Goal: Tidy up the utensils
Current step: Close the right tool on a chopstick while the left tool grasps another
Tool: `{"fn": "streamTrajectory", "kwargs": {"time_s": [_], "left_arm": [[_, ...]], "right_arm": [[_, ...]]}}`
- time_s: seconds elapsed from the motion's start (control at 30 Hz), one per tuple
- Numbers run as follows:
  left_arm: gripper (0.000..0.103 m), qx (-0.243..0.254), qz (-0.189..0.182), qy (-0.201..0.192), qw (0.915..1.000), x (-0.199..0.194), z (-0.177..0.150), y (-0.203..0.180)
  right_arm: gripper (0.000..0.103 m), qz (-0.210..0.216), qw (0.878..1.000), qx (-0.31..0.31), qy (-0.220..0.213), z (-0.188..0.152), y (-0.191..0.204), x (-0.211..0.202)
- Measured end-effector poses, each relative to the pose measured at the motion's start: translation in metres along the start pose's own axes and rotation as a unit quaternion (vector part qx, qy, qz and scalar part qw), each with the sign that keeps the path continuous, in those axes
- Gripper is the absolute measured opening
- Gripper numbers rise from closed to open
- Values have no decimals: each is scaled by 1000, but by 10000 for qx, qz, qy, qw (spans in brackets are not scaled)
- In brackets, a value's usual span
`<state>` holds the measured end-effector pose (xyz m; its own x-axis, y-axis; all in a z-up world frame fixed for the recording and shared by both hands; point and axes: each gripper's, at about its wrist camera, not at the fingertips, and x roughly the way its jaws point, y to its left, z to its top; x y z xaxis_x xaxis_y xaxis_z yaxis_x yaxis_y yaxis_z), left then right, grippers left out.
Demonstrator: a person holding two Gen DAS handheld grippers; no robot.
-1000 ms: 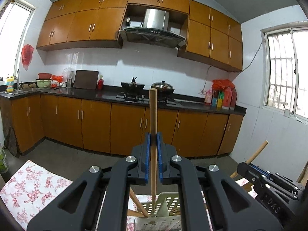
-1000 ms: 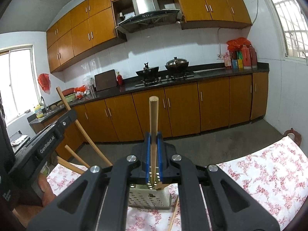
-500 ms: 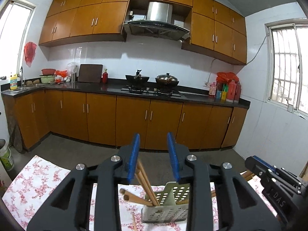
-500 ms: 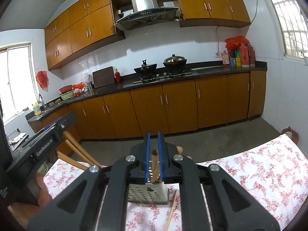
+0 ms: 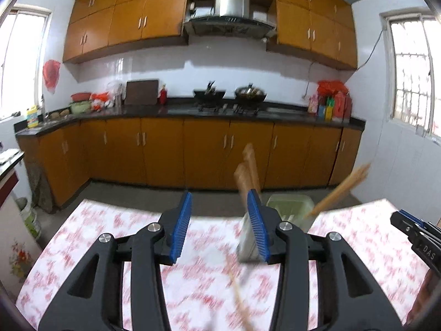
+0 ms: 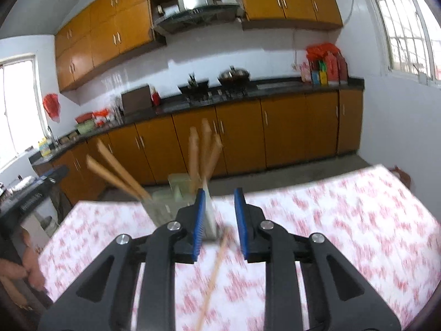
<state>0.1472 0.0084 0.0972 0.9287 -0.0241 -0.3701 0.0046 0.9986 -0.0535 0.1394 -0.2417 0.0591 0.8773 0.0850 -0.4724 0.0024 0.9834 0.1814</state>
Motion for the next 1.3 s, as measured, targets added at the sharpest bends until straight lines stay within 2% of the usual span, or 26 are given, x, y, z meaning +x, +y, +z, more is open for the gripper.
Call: {"fn": "streamTrajectory", "kwargs": {"time_s": [0.17,0.3,0.43,0.57,0.63,0.73,0.8,0.97,1.07,1.13,1.3], "left_arm": [[43,-84,239,589,9979,13,-40,25],[43,-216,400,1042,9935,27,-65,43],[43,-232,412,1263,9909,32,-79,49],[43,-179,360,1414,9891,33,-91,52],[43,-160,349,1472,9884,33,-98,52],[43,-165,310,1562,9871,35,-104,49],[43,-185,247,1645,9859,39,-108,44],[43,-192,-49,1822,9831,43,-120,29],[43,-228,-345,1985,9792,46,-131,15],[43,-215,-458,2081,9768,48,-136,5],[43,-176,-675,2316,9703,54,-151,-20]], "right_arm": [[23,-131,9963,210,818,-51,-9,33],[23,53,9886,151,1497,-88,7,64],[23,125,9821,-107,1878,-112,33,88],[23,19,9771,-275,2110,-126,48,106],[23,-77,9760,-310,2153,-129,48,112],[10,-184,9775,-361,2070,-130,42,111],[8,-193,9785,-175,2048,-129,31,111],[7,-567,9790,321,1932,-122,-9,111],[7,-978,9757,706,1830,-117,-40,110],[7,-1076,9738,890,1795,-117,-54,107],[7,-1129,9745,781,1777,-117,-61,105]]}}
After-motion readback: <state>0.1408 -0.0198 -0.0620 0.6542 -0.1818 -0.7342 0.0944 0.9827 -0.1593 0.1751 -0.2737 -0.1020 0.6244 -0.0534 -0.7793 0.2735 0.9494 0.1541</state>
